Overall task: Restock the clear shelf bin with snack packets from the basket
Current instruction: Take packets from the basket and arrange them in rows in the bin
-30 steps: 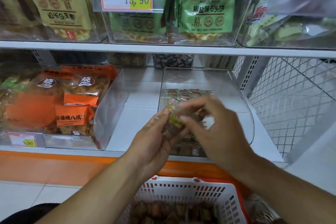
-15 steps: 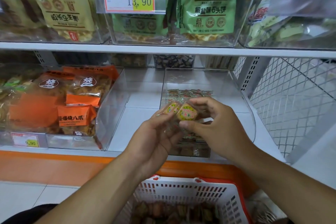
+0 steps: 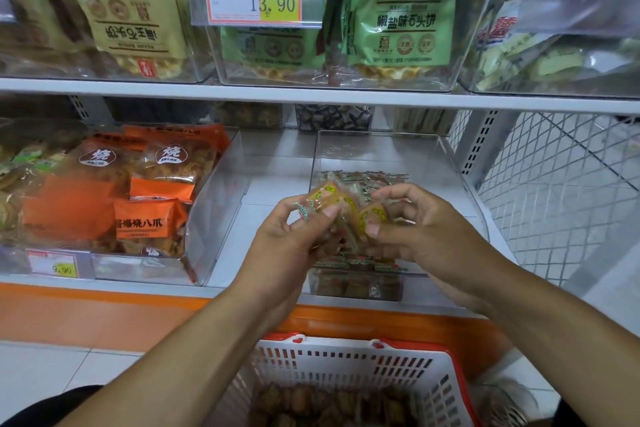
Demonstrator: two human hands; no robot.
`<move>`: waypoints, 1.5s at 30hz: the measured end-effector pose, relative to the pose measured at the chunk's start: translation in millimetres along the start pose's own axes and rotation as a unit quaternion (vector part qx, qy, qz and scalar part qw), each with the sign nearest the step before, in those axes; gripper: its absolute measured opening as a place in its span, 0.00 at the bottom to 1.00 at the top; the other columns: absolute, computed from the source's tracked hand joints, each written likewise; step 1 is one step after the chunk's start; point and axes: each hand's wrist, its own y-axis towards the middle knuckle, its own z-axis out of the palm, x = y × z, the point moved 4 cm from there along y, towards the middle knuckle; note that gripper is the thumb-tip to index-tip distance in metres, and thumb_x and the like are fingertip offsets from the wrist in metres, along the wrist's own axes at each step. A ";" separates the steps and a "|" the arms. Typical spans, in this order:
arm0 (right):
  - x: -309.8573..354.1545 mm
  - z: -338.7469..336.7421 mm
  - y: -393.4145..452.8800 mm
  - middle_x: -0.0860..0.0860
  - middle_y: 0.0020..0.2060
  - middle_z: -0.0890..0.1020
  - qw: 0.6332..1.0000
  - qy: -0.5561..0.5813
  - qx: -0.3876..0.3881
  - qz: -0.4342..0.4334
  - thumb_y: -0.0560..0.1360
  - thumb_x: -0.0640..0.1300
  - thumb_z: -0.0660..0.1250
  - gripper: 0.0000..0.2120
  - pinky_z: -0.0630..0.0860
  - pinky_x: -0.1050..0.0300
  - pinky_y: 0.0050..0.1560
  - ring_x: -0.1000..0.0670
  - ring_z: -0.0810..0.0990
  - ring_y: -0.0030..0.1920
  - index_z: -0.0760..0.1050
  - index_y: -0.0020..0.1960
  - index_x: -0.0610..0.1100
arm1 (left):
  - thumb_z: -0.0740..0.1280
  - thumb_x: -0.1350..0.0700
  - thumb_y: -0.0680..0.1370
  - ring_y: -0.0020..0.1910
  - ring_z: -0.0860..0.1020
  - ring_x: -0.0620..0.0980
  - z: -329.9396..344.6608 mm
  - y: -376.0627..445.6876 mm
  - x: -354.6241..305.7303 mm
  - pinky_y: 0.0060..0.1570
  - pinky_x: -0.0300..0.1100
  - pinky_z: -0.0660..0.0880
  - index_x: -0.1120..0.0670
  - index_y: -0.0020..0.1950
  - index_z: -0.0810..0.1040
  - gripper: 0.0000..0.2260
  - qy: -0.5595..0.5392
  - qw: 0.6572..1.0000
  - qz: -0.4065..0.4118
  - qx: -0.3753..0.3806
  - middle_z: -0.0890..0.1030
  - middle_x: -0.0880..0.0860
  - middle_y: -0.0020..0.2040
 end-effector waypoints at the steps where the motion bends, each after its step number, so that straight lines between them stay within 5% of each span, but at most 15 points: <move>1: 1.5 -0.1 -1.8 0.52 0.45 0.86 0.997 -0.079 0.004 -0.012 0.73 0.34 0.75 0.18 0.82 0.58 0.42 0.50 0.87 0.46 0.78 0.58 0.48 | 0.75 0.52 0.69 0.45 0.85 0.50 0.3 -0.6 -0.7 0.44 0.41 0.81 0.56 0.60 0.77 0.22 0.024 1.000 0.008 0.003 0.87 0.56 0.48; 3: 3.5 -0.4 -4.8 0.55 0.47 0.85 0.974 -0.225 -0.004 -0.037 0.71 0.41 0.78 0.20 0.82 0.56 0.46 0.55 0.85 0.48 0.77 0.59 0.55 | 0.75 0.51 0.71 0.45 0.86 0.49 2.0 -3.2 -1.1 0.41 0.38 0.80 0.56 0.59 0.78 0.20 0.046 0.999 0.018 0.015 0.87 0.56 0.49; 6: 1.9 1.6 -6.3 0.55 0.55 0.81 0.962 -0.269 -0.010 -0.043 0.71 0.46 0.78 0.30 0.83 0.47 0.53 0.52 0.84 0.53 0.71 0.68 0.59 | 0.73 0.49 0.74 0.49 0.86 0.50 2.2 -4.6 0.2 0.42 0.37 0.80 0.53 0.60 0.81 0.16 0.086 0.996 0.028 0.024 0.87 0.55 0.52; 12: -10.3 20.3 -6.5 0.50 0.53 0.85 0.997 0.051 0.047 0.036 0.74 0.38 0.72 0.24 0.84 0.50 0.47 0.44 0.87 0.52 0.75 0.67 0.57 | 0.72 0.43 0.77 0.49 0.86 0.47 4.0 -6.0 1.1 0.42 0.34 0.79 0.46 0.60 0.83 0.14 0.157 0.984 0.062 0.054 0.87 0.51 0.52; 16: -8.8 26.7 -7.4 0.49 0.49 0.87 0.982 0.133 0.105 0.080 0.79 0.35 0.66 0.20 0.83 0.52 0.48 0.47 0.86 0.52 0.72 0.70 0.42 | 0.80 0.44 0.68 0.42 0.86 0.44 2.0 -3.4 0.4 0.38 0.33 0.79 0.44 0.60 0.81 0.23 0.257 0.959 0.099 0.059 0.88 0.47 0.43; 20: -5.4 11.2 -5.5 0.49 0.60 0.83 0.990 0.019 0.114 0.085 0.77 0.38 0.71 0.25 0.83 0.49 0.50 0.45 0.85 0.57 0.72 0.72 0.49 | 0.79 0.44 0.68 0.31 0.77 0.40 -1.9 2.2 -4.7 0.35 0.33 0.74 0.44 0.58 0.82 0.20 0.325 0.937 0.091 0.092 0.81 0.46 0.32; 25: 3.9 -3.1 -4.4 0.61 0.58 0.83 0.958 -0.234 0.167 0.008 0.69 0.41 0.80 0.28 0.79 0.64 0.54 0.58 0.83 0.58 0.76 0.62 0.63 | 0.82 0.49 0.67 0.34 0.81 0.34 -1.7 0.4 0.2 0.35 0.24 0.71 0.43 0.54 0.80 0.19 0.443 0.878 0.067 0.169 0.84 0.38 0.37; 30: 1.3 -5.0 0.2 0.58 0.57 0.81 0.925 -0.352 0.147 -0.004 0.58 0.56 0.78 0.35 0.80 0.52 0.58 0.57 0.82 0.55 0.73 0.64 0.60 | 0.85 0.49 0.62 0.37 0.83 0.38 0.6 4.1 8.6 0.38 0.28 0.75 0.42 0.63 0.75 0.33 0.447 0.882 0.074 0.127 0.85 0.39 0.41; 34: 13.1 -21.7 11.5 0.58 0.49 0.81 0.915 -0.391 0.093 -0.021 0.61 0.54 0.80 0.27 0.78 0.56 0.47 0.58 0.83 0.45 0.73 0.56 0.59 | 0.82 0.48 0.64 0.45 0.84 0.36 4.6 8.5 11.9 0.42 0.29 0.78 0.40 0.70 0.69 0.39 0.399 0.908 0.095 0.079 0.82 0.31 0.49; 36: 20.9 -40.6 23.1 0.60 0.49 0.78 0.871 -0.488 0.022 -0.045 0.64 0.57 0.79 0.23 0.73 0.62 0.41 0.60 0.79 0.43 0.69 0.52 0.61 | 0.80 0.46 0.69 0.49 0.81 0.32 7.0 8.5 16.5 0.43 0.25 0.76 0.38 0.72 0.68 0.35 0.436 0.891 0.100 0.077 0.80 0.28 0.52; 39: 14.2 -67.9 43.0 0.51 0.51 0.73 0.779 -0.623 -0.065 -0.011 0.70 0.52 0.78 0.24 0.67 0.57 0.42 0.49 0.74 0.46 0.65 0.55 0.53 | 0.76 0.45 0.75 0.56 0.76 0.33 6.5 8.4 26.7 0.50 0.21 0.70 0.37 0.74 0.66 0.31 0.531 0.837 0.111 0.075 0.77 0.34 0.61; 41: -4.9 -74.3 56.7 0.48 0.51 0.69 0.769 -0.634 -0.069 0.042 0.71 0.50 0.77 0.26 0.67 0.57 0.46 0.44 0.74 0.50 0.66 0.60 0.46 | 0.75 0.45 0.76 0.64 0.74 0.38 7.1 9.8 34.9 0.59 0.29 0.71 0.38 0.75 0.65 0.31 0.564 0.813 0.115 0.087 0.76 0.39 0.68; 43: -25.6 -73.7 70.9 0.45 0.53 0.70 0.786 -0.609 -0.074 0.074 0.72 0.48 0.77 0.29 0.68 0.56 0.48 0.40 0.76 0.56 0.65 0.65 0.42 | 0.74 0.45 0.76 0.69 0.72 0.45 7.8 10.5 41.9 0.67 0.43 0.74 0.39 0.77 0.64 0.32 0.579 0.802 0.106 0.098 0.74 0.42 0.72; 45: -43.2 -73.5 83.8 0.41 0.58 0.72 0.807 -0.575 -0.096 0.095 0.72 0.45 0.77 0.32 0.68 0.57 0.49 0.38 0.77 0.59 0.63 0.68 0.39 | 0.73 0.46 0.77 0.70 0.72 0.46 7.5 10.7 47.0 0.69 0.47 0.74 0.39 0.77 0.63 0.31 0.590 0.794 0.105 0.102 0.72 0.43 0.73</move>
